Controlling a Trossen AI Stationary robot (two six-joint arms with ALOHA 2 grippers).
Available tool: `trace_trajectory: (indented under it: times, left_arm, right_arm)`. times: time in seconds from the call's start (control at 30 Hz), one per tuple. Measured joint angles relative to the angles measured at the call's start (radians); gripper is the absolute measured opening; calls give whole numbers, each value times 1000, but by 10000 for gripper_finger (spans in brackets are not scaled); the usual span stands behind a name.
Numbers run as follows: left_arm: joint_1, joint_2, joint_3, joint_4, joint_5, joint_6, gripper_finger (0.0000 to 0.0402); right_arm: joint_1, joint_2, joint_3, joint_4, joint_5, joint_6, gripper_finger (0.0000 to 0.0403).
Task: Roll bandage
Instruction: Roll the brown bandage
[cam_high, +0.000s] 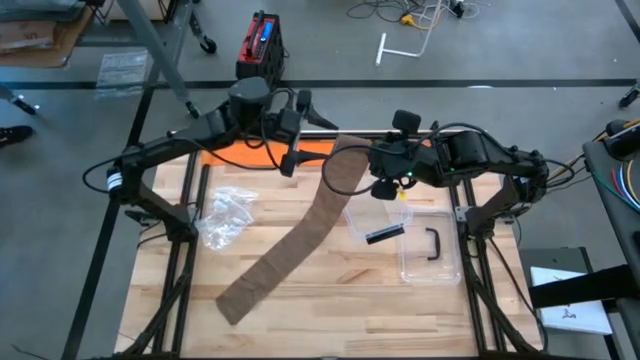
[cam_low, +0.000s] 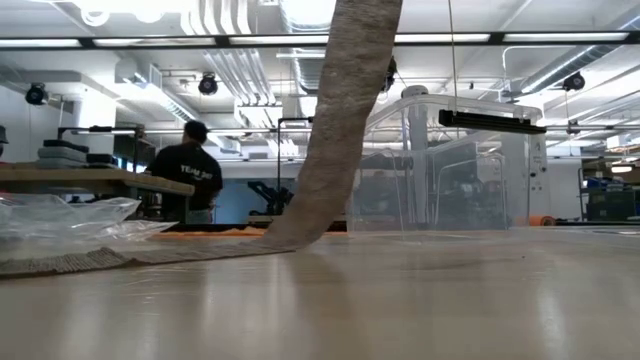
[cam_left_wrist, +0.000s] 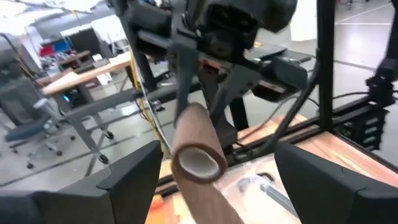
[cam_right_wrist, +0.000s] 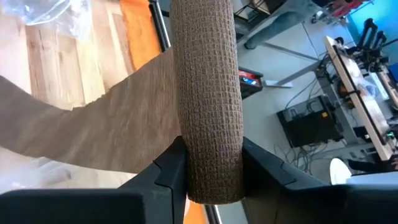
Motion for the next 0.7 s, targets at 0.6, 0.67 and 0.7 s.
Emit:
trace_trajectory:
  times: [0.6, 0.67, 0.7]
  left_arm:
    - [-15, 0, -7, 55, -17, 72, 280]
    - [-15, 0, -7, 54, -17, 62, 282]
    - [-15, 0, -7, 54, -18, 53, 283]
  right_arm:
    - [-7, 15, 0, 96, 0, 0, 114]
    - [-7, 19, -2, 100, -1, -4, 113]
    - [-8, 24, -2, 113, 0, -10, 112]
